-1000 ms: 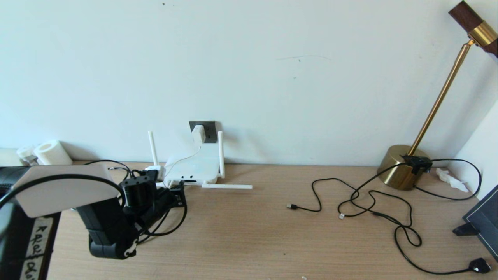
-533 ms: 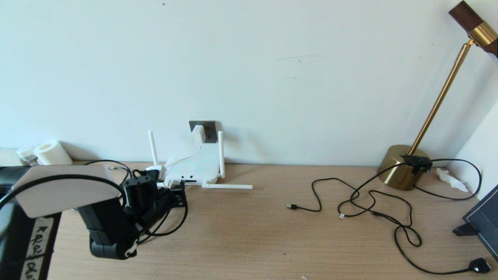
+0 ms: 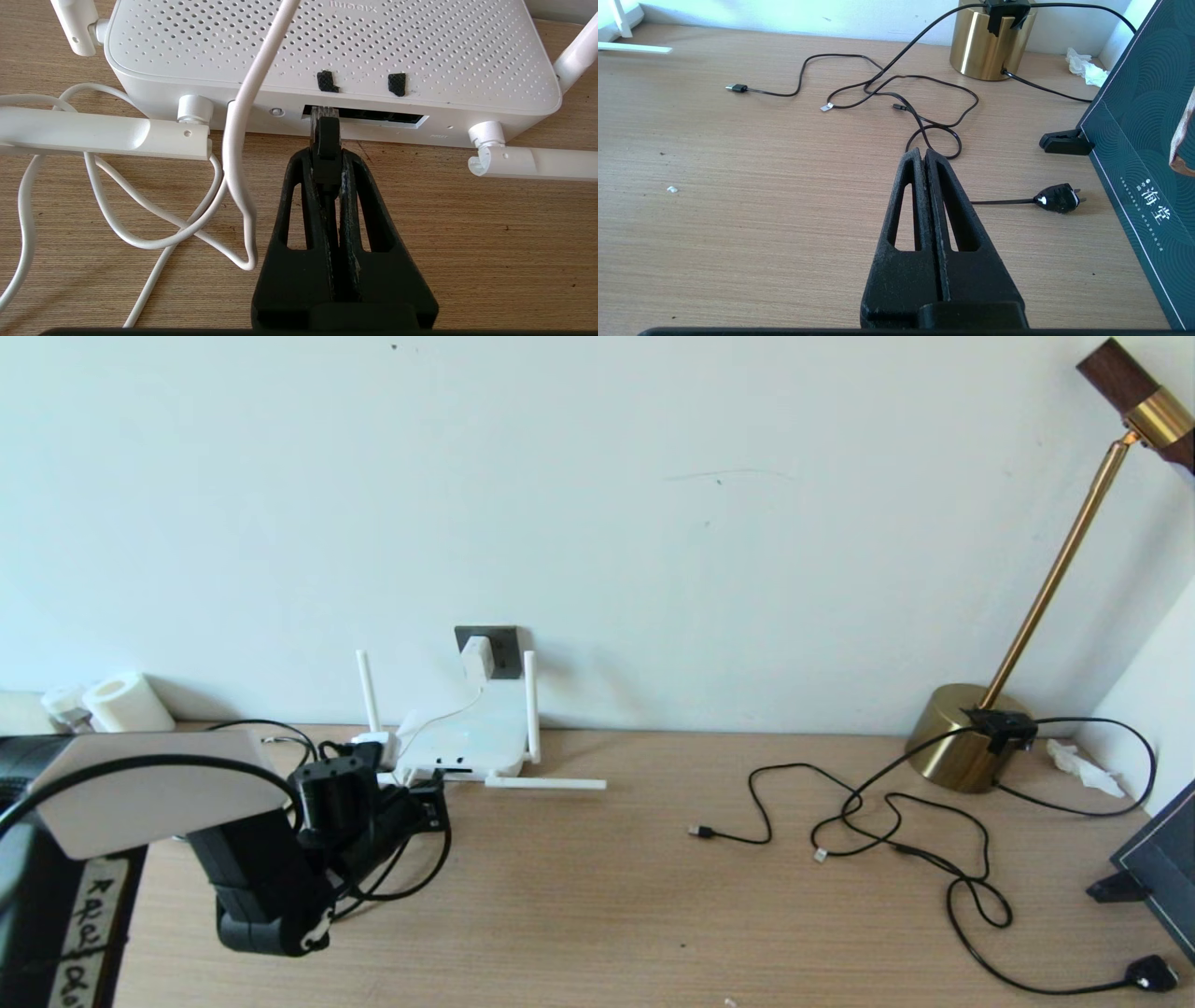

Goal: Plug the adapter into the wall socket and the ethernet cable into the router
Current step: Plug cable into router interface

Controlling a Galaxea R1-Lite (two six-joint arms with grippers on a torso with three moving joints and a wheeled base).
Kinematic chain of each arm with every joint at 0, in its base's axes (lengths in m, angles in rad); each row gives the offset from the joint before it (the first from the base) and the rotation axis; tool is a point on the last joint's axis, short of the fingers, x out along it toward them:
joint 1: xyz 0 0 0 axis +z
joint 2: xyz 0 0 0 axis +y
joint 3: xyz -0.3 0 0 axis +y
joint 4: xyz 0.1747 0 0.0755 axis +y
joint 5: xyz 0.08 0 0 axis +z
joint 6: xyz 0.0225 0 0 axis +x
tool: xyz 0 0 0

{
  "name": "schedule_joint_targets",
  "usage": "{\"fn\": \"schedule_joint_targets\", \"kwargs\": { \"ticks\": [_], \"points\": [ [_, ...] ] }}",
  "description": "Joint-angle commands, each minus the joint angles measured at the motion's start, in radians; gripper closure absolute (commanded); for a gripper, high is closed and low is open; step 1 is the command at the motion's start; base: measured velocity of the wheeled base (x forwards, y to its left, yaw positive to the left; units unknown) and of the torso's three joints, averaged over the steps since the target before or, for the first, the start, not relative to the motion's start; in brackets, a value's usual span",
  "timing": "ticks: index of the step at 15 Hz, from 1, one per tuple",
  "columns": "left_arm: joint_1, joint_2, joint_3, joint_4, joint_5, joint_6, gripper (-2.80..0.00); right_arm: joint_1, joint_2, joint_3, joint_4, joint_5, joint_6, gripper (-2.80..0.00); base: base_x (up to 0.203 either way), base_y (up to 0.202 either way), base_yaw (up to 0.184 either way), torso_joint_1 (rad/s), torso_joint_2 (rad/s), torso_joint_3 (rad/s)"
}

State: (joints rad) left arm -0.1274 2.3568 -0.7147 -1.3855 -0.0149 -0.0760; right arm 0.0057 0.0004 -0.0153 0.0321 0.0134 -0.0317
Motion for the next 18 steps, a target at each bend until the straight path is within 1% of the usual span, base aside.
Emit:
{"fn": "schedule_joint_targets", "kwargs": {
  "ticks": [1,18],
  "points": [
    [0.0,0.002,-0.003,-0.01,0.0,-0.001,0.0,0.0,0.0,0.0,0.0,0.0,-0.001,0.0,0.0,0.0,0.0,0.0,0.0,0.0],
    [0.006,0.004,0.006,-0.013,-0.002,-0.001,0.0,0.0,0.0,0.0,0.0,0.0,-0.001,0.0,0.0,0.0,0.0,0.0,0.0,0.0]
  ]
}}
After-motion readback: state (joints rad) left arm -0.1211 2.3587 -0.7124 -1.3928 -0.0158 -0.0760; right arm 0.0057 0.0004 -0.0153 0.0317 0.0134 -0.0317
